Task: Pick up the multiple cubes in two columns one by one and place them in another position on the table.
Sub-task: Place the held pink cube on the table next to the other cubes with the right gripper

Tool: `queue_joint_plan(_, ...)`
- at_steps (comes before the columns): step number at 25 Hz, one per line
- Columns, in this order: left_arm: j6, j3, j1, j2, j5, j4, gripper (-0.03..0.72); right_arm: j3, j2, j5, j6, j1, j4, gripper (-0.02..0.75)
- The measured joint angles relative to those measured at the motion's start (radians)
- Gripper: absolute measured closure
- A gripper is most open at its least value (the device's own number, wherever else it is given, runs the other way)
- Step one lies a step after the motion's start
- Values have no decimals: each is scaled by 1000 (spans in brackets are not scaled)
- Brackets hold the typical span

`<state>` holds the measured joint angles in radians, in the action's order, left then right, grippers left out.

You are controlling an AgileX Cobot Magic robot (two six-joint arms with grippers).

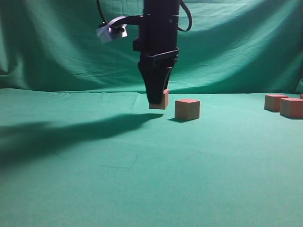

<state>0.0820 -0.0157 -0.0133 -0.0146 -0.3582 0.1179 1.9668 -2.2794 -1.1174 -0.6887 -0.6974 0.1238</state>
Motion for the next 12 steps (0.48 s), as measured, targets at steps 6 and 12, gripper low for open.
queue_joint_plan(6, 0, 0, 0, 0, 0, 0, 688, 0, -12, 12, -5, 15, -9, 465)
queue_joint_plan(12, 0, 0, 0, 0, 0, 0, 688, 2, -25, 18, -6, 15, -37, 465)
